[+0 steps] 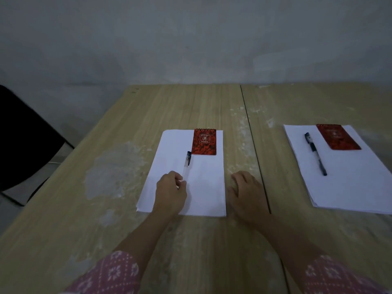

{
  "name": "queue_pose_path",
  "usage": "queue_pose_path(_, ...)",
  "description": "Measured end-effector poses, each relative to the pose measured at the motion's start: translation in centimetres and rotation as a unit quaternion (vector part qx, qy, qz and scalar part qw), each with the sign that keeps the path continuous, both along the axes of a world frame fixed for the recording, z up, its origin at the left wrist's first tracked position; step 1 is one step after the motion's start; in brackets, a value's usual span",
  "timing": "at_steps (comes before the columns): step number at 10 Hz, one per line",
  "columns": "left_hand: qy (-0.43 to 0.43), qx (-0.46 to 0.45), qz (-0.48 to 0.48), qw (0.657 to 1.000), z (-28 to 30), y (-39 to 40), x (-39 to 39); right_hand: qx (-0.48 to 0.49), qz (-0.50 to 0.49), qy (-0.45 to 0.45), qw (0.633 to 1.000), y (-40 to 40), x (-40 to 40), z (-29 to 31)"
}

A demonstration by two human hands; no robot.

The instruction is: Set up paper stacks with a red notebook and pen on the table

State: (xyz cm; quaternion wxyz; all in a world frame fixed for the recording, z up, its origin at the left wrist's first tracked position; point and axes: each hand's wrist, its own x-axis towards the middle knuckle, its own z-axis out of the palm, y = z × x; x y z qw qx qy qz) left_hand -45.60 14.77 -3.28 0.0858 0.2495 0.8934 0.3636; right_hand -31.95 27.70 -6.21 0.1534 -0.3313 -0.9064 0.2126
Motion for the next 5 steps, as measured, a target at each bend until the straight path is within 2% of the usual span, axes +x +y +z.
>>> queue_pose_path(1,0.004,-0.007,0.007,1.0,-0.4,1.5,-2.6,0.059,-0.007,-0.01,0.998,0.3,-0.3,-1.3)
queue_pose_path(2,0.004,-0.022,0.02,1.0,-0.9,2.5,-4.5,0.079,-0.011,-0.028,0.996,0.3,-0.4,-1.4)
queue_pose_path(5,0.011,-0.045,0.003,0.999,-1.2,2.2,-4.7,0.081,-0.01,-0.002,0.997,0.2,-0.1,-1.9)
